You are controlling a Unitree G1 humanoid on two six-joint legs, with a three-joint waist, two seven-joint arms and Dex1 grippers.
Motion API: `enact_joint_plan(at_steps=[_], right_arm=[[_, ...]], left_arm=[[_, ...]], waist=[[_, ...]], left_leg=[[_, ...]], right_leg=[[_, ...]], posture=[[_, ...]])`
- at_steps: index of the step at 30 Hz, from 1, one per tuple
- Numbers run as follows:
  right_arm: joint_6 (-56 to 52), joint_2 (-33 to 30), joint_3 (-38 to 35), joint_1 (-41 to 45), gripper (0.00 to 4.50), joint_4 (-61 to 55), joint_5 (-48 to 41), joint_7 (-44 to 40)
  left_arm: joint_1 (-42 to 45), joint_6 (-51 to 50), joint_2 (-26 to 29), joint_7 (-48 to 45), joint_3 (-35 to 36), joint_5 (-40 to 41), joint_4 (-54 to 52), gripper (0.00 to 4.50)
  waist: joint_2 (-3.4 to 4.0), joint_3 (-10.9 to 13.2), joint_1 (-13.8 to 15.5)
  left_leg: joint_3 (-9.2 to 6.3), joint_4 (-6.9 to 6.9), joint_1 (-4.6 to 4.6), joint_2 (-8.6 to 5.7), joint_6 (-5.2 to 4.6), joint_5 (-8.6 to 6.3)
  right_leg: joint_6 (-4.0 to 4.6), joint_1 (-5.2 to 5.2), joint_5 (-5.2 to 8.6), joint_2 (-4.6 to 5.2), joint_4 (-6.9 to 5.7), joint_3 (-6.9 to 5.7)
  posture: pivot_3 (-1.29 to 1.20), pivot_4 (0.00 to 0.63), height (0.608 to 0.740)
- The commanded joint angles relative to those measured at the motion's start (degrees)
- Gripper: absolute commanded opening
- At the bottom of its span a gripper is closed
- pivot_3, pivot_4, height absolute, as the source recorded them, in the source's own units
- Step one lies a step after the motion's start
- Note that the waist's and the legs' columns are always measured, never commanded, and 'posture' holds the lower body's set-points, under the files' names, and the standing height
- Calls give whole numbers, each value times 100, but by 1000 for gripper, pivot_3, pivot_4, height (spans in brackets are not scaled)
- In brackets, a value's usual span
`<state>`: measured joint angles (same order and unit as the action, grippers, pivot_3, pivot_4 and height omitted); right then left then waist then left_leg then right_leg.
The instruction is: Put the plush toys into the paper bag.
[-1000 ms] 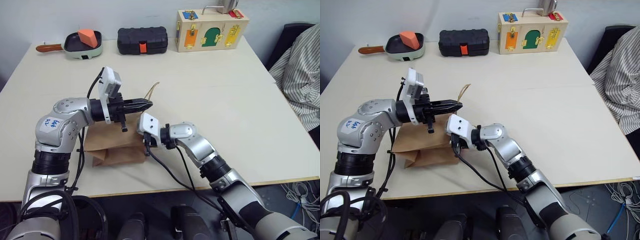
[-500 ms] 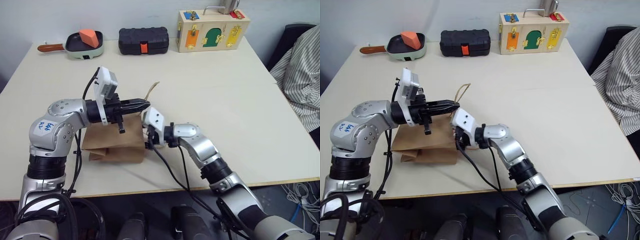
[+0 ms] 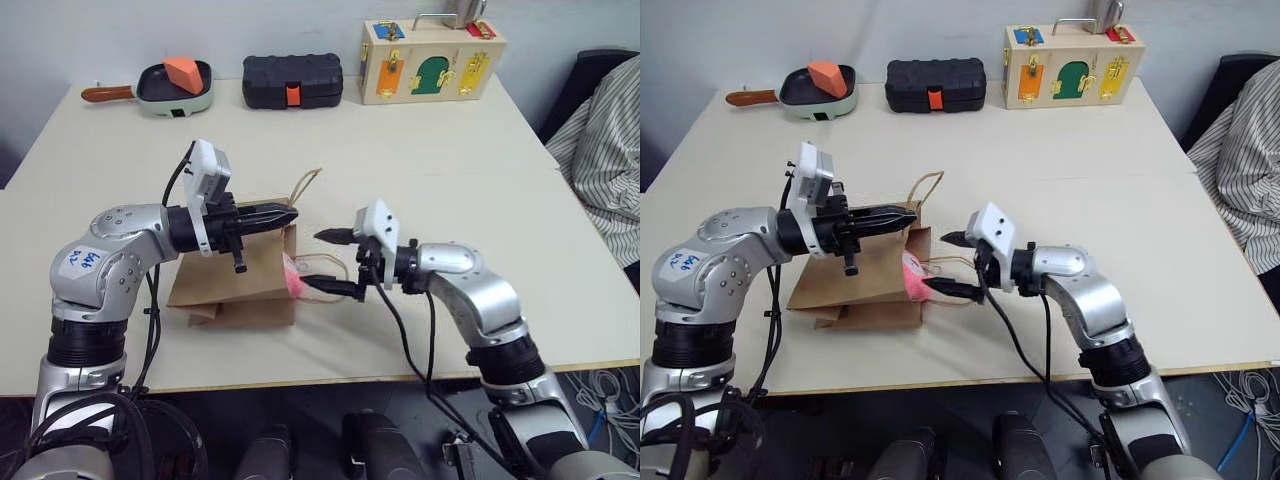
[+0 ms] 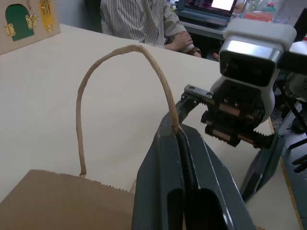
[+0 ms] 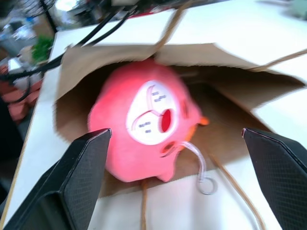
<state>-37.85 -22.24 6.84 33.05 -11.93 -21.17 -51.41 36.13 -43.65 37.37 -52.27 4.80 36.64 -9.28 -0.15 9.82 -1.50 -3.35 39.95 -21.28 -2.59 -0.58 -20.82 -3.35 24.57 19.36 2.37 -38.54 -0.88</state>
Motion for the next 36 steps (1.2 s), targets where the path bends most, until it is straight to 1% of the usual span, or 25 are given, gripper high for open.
enact_joint_plan(at_steps=[1, 3, 6, 9, 13, 15, 18, 20, 23, 30, 33, 34, 35, 36], right_arm=[[-1036, -291, -598, -185, 4485, -717, -482, 470], [-1818, -414, -799, -378, 4485, -1005, -653, 839], [-2524, -401, -947, -650, 4485, -1195, -768, 1298], [-2604, -312, -790, -845, 4485, -1005, -710, 1510], [-2546, -40, -643, -762, 4485, -360, -574, 1785], [-2795, 201, -845, -652, 4485, -92, -724, 1940], [-3458, 566, -1261, -499, 4485, -31, -1281, 1947], [-3708, 718, -1265, -450, 4485, -70, -1467, 1958], [-3663, 790, -990, -408, 4485, 17, -1398, 2015], [-3075, 1071, -586, -10, 4485, 1101, -1016, 2111], [-2948, 1135, -608, 109, 3893, 1388, -1008, 2143], [-2927, 1162, -646, 137, 3619, 1434, -1038, 2156], [-2909, 1176, -673, 157, 3196, 1454, -1064, 2162], [-2890, 1181, -694, 168, 2864, 1451, -1085, 2169]], left_arm=[[-79, -37, 138, 64, 288, 165, -327, 0], [-141, -80, 146, 97, 333, 202, -407, 0], [-204, -148, 152, 174, 396, 274, -502, 0], [-247, -177, 148, 245, 420, 319, -564, 0], [-233, -178, 150, 286, 414, 332, -571, 0], [-204, -173, 163, 290, 420, 337, -550, 0], [-185, -171, 170, 304, 424, 343, -551, 0], [-197, -166, 169, 312, 426, 346, -567, 0], [-205, -169, 161, 328, 425, 352, -584, 0], [-187, -169, 157, 349, 412, 364, -587, 0], [-165, -174, 182, 336, 424, 370, -583, 0], [-167, -170, 189, 331, 429, 369, -581, 0], [-172, -166, 194, 327, 432, 367, -583, 0], [-182, -164, 199, 324, 435, 367, -588, 0]], waist=[[0, 0, 15], [0, 0, 27], [0, 0, 26], [0, 0, -6], [0, 0, -9], [-3, -2, -21], [-3, -2, -7], [-3, -2, -7], [-3, -2, -10], [-3, -3, -58], [-4, -4, -48], [-4, -4, -48], [-4, -4, -47], [-4, -4, -47]], left_leg=[[0, 1, -1, 0, -2, -1], [0, 1, -4, 0, -3, -2], [0, -1, -3, 0, -3, -2], [1, -4, -3, 0, -3, -2], [5, -5, -1, 1, -3, -1], [5, -3, 0, 1, -2, -1], [9, 0, 3, 1, -2, -1], [9, -2, 3, 1, -2, -1], [9, -4, 3, 1, -3, -1], [11, -6, 13, 2, 2, 1], [11, -3, 15, 2, 2, 2], [11, -2, 14, 2, 2, 2], [11, -1, 15, 2, 2, 2], [11, -2, 14, 2, 2, 2]], right_leg=[[0, 0, 0, 0, 0, 0], [0, -2, 0, 1, 7, 1], [0, -2, 0, 1, 7, 2], [0, -2, 0, 0, 7, 6], [0, 0, 0, -4, 6, 10], [0, 0, 0, -3, 2, 10], [0, -3, 0, -3, 2, 13], [0, -1, 0, -3, 0, 13], [0, -1, 0, -3, 0, 13], [0, -2, 0, -6, -3, 15], [0, -4, 0, -6, -3, 16], [0, -4, 0, -6, -4, 17], [0, -4, 0, -6, -9, 17], [0, -3, 0, -6, -10, 17]], posture=[[0, 150, 740], [0, 150, 740], [0, 150, 740], [0, 150, 740], [0, 150, 740], [0, 150, 740], [0, 150, 740], [0, 150, 740], [0, 150, 740], [0, 150, 740], [0, 150, 740], [0, 150, 740], [0, 150, 740], [0, 150, 740]])
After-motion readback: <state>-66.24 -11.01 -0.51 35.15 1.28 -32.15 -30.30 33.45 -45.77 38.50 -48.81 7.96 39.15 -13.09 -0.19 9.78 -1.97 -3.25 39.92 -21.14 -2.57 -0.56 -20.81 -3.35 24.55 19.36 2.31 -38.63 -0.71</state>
